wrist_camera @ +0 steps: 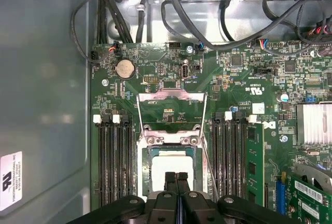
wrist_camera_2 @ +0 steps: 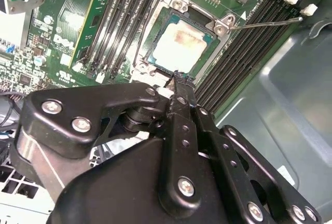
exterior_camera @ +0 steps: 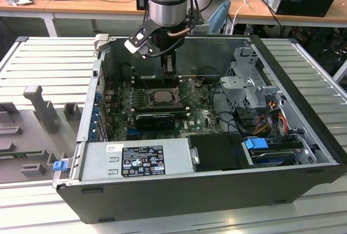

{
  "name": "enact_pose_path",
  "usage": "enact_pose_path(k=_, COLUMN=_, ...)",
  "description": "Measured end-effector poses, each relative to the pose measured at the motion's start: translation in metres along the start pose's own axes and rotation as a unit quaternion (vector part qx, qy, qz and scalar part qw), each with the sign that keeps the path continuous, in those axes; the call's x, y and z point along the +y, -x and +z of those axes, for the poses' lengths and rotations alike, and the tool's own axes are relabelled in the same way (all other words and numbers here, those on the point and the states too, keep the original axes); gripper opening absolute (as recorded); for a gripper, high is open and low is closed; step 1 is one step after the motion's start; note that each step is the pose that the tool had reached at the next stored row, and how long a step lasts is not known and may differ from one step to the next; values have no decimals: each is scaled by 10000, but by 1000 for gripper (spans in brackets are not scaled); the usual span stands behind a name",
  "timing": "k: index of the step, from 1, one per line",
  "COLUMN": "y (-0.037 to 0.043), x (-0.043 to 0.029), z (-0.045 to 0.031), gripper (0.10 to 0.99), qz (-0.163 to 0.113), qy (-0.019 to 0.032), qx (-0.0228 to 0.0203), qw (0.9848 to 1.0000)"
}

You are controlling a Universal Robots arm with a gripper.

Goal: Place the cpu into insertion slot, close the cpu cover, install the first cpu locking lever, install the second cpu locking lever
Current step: 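Close the cpu cover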

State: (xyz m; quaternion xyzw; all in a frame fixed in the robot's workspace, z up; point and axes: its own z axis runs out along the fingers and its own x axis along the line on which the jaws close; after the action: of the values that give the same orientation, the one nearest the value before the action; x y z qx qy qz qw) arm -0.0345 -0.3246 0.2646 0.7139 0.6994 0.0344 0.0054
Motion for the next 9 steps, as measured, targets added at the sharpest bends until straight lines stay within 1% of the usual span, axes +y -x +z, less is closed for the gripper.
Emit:
enact_pose_path(k=2, y=-3, x=2, z=-40, gripper=106, qz=0, qy=0, qx=0, qw=10000)
enact_pose_path(k=5, y=-6, x=4, z=-67, gripper=106, qz=0, qy=0, qx=0, qw=10000)
enact_pose_path(k=9, y=-9, x=4, z=-77, gripper=106, qz=0, qy=0, qx=0, qw=10000)
